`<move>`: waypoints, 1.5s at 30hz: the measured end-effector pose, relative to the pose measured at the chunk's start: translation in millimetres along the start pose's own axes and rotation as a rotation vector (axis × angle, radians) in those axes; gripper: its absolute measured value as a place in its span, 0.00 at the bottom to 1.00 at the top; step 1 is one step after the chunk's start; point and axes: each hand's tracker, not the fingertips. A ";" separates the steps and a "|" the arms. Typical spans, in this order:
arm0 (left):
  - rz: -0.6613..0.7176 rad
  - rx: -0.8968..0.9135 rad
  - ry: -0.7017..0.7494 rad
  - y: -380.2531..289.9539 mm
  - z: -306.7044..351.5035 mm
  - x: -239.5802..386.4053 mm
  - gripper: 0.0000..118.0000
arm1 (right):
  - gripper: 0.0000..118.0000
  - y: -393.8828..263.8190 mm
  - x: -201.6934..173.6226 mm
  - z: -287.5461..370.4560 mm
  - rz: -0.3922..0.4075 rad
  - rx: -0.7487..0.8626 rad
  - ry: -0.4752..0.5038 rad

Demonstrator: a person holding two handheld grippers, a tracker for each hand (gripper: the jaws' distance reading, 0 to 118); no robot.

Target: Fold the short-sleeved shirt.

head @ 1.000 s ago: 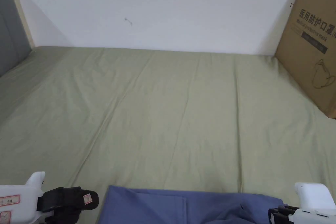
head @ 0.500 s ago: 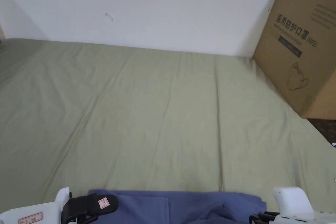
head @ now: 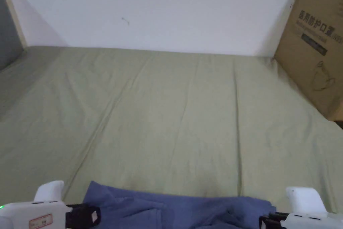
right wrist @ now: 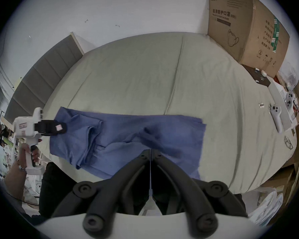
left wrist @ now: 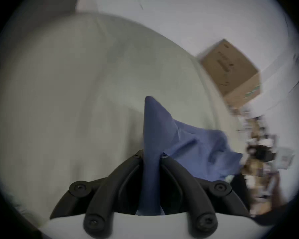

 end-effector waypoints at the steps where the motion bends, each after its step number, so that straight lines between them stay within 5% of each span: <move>1: -0.047 0.023 0.137 0.7 13.2 4.3 0.08 | 0.00 1.1 0.4 -0.5 0.001 0.004 0.005; 4: -0.161 0.046 0.373 -1.0 40.9 21.4 0.08 | 0.00 2.9 -0.8 -1.3 0.004 0.017 0.024; 10: 0.017 0.029 0.016 4.3 39.3 49.7 0.07 | 0.00 -0.7 2.1 11.6 -0.038 0.059 0.094; 17: -0.009 -0.155 -0.273 3.4 -28.6 145.7 0.07 | 0.00 -8.8 9.3 21.2 -0.024 0.076 0.082; 23: -0.062 -0.338 -0.362 -3.8 -104.8 210.5 0.08 | 0.00 -13.8 29.3 19.3 -0.081 0.069 0.072; 25: -0.039 -0.387 -0.395 -8.0 -119.9 217.1 0.19 | 0.00 -15.4 34.3 18.9 -0.092 0.061 0.061; 26: -0.032 -0.397 -0.422 -10.1 -125.3 217.5 0.34 | 0.00 -16.2 36.8 19.0 -0.095 0.059 0.056; 27: -0.029 -0.401 -0.443 -10.1 -126.1 216.5 0.66 | 0.00 -17.2 38.8 18.5 -0.095 0.057 0.056; 28: -0.014 -0.400 -0.472 -9.1 -124.9 213.8 0.66 | 0.00 -17.5 41.0 18.2 -0.097 0.057 0.055; 31: -0.005 -0.353 -0.484 -4.8 -106.4 203.8 1.00 | 0.00 -15.5 46.0 17.4 -0.104 0.060 0.053; 36: -0.133 -0.168 -0.284 3.2 -56.5 178.7 0.93 | 0.00 -9.4 49.6 16.5 -0.115 0.077 0.065; 37: -0.143 -0.179 -0.279 2.3 -50.2 176.5 0.80 | 0.00 -8.7 49.6 16.3 -0.113 0.080 0.065; 38: -0.139 -0.180 -0.291 6.9 -45.5 177.7 0.50 | 0.00 -8.0 49.7 16.4 -0.111 0.085 0.064; 39: -0.138 -0.182 -0.293 6.3 -42.7 178.7 0.01 | 0.00 -7.4 49.8 16.7 -0.111 0.087 0.065; 45: -0.225 -0.317 -0.319 -22.6 -80.7 211.1 0.00 | 0.00 -10.2 55.2 21.8 -0.129 0.092 0.068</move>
